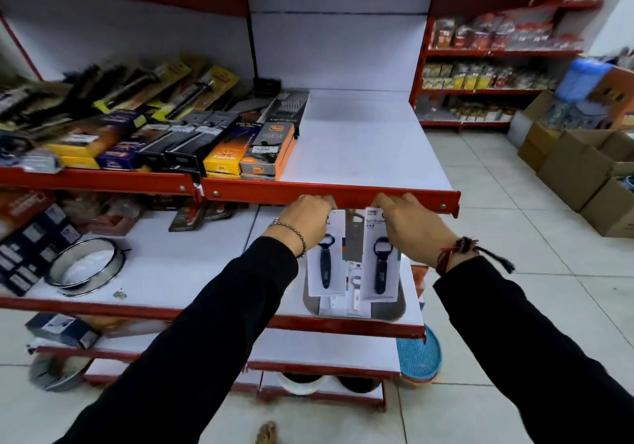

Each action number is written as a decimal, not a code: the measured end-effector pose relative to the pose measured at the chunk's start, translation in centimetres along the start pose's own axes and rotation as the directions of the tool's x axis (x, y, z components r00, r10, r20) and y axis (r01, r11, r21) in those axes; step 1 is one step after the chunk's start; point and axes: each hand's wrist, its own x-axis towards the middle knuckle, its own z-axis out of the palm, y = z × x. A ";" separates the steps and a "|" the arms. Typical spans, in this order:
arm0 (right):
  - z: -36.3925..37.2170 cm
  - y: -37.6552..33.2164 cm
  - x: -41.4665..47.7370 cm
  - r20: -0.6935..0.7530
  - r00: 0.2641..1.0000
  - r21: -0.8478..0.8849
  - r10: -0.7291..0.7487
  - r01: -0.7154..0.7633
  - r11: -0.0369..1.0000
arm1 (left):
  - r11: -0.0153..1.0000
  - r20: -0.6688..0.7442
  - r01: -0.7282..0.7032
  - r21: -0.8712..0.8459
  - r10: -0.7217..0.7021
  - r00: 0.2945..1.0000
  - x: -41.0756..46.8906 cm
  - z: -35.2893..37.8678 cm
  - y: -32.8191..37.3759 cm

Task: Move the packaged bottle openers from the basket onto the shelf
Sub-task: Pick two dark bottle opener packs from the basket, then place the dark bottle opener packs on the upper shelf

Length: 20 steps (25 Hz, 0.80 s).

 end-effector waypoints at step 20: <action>-7.5 0.8 20.7 0.046 0.995 0.091 0.093 -0.097 0.991 | 0.972 -0.003 0.065 0.224 -0.067 0.998 16.1 -12.3 -5.2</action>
